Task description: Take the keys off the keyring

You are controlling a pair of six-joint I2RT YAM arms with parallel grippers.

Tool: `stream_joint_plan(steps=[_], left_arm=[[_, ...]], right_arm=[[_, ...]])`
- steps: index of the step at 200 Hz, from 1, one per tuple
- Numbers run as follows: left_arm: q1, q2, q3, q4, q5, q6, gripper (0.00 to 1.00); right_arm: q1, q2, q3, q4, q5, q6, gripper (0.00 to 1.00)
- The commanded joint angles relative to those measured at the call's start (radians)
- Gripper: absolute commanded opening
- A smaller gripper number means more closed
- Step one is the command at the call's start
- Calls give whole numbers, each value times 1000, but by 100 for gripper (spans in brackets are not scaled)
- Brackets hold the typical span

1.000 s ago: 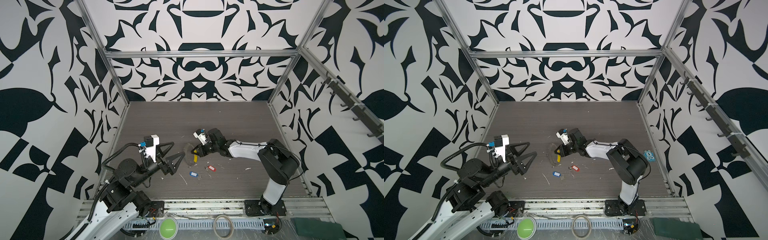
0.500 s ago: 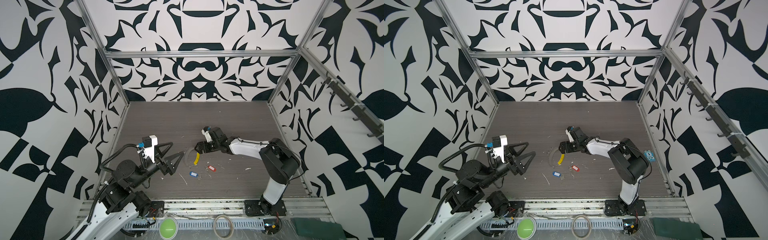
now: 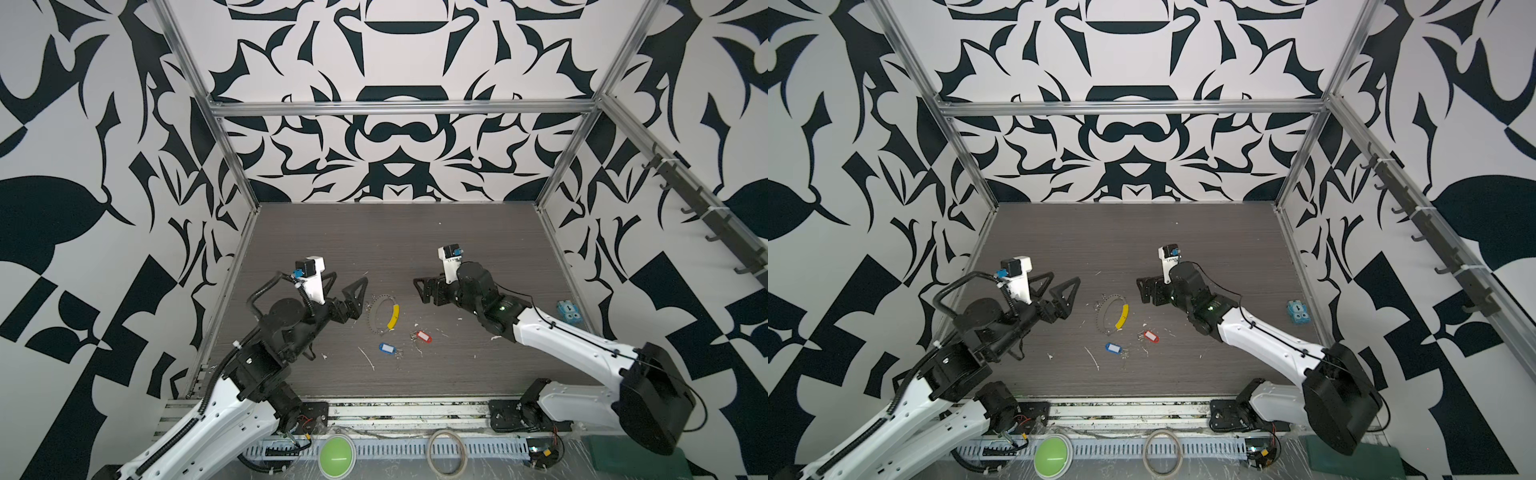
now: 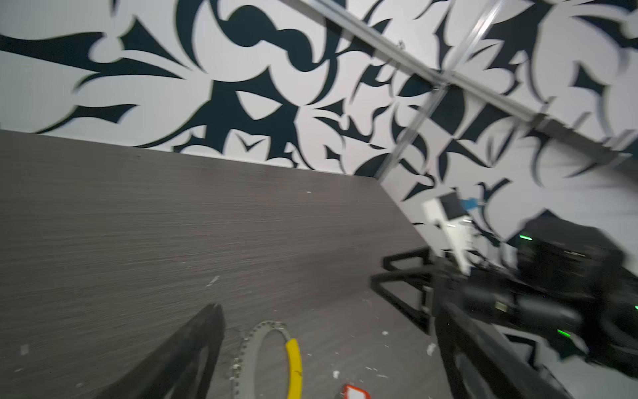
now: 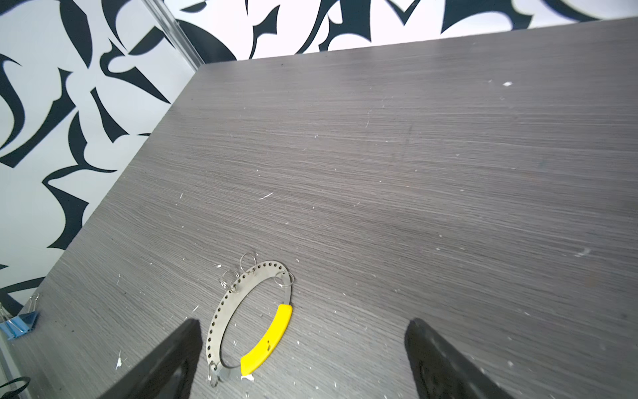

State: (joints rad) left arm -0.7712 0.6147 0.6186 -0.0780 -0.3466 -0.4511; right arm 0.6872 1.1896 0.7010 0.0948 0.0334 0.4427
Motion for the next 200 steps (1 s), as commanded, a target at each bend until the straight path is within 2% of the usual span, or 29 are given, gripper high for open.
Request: stream_joint_plan(steps=[1,10,26,54,71,88,107,123,153,168,200], left_arm=[[15,79,24,86,-265,72,99],[34,119,32,107,-294,92,99],[88,188,48,136,-282,145,99],[250,299,69,148,-231,158,99],[347,365,20,254,-213,166,99],[426,440,-46,398,-246,199,99],[518,523,-66,451,-272,229,99],[567,564,-105,527,-314,277,99],[633,646,-146,608,-266,286,99],[641,718,-165,678,-265,350,99],[680,855,-228,914,-192,402,99]], right_arm=[[7,-68,-35,37,74,11,97],[8,-89,-47,34,89,18,98],[8,-116,-64,23,117,24,99],[8,-147,-88,20,131,30,99],[8,-167,-103,31,139,30,99],[8,-187,-118,40,150,39,99],[8,-209,-126,35,202,42,100],[8,-232,-138,34,230,57,100],[8,-242,-148,32,270,79,100],[7,-239,-146,24,291,95,100],[6,-237,-124,-11,318,85,100]])
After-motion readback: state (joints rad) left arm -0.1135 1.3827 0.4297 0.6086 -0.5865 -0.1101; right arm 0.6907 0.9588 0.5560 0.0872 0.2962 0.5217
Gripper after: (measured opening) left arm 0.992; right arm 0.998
